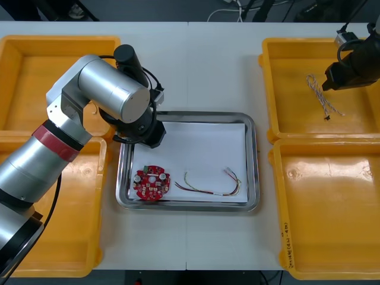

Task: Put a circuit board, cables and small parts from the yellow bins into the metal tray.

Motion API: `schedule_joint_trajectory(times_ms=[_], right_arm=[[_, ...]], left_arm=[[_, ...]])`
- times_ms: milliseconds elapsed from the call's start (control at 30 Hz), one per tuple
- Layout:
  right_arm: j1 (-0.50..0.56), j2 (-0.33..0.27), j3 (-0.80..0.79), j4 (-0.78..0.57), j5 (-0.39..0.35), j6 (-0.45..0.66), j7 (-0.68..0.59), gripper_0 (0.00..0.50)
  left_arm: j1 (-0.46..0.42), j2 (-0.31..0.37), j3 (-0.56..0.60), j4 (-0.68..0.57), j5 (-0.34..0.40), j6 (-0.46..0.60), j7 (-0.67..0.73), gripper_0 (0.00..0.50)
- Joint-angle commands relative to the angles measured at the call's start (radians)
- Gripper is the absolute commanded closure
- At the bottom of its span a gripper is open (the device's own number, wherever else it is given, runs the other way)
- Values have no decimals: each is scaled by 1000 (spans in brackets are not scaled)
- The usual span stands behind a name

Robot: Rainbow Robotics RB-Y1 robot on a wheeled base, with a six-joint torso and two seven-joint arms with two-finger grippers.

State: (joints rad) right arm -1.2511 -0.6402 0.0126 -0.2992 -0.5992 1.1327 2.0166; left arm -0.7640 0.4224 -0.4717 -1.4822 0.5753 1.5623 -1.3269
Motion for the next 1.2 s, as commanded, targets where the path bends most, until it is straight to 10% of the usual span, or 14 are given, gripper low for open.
schedule_joint_trajectory(times_ms=[33,300,400,1200], right_arm=[[-68,13,10,32,9,-37,59,0],[-73,25,6,69,10,-67,65,0],[-73,28,1,81,9,-68,65,0],[-27,60,-31,138,-14,-139,91,0]], left_arm=[[8,-20,-24,-10,-12,-16,77,356],[17,-20,-27,-10,-15,-31,80,162],[15,-20,-27,-10,-15,-33,81,0],[-44,-8,96,-230,32,222,100,0]])
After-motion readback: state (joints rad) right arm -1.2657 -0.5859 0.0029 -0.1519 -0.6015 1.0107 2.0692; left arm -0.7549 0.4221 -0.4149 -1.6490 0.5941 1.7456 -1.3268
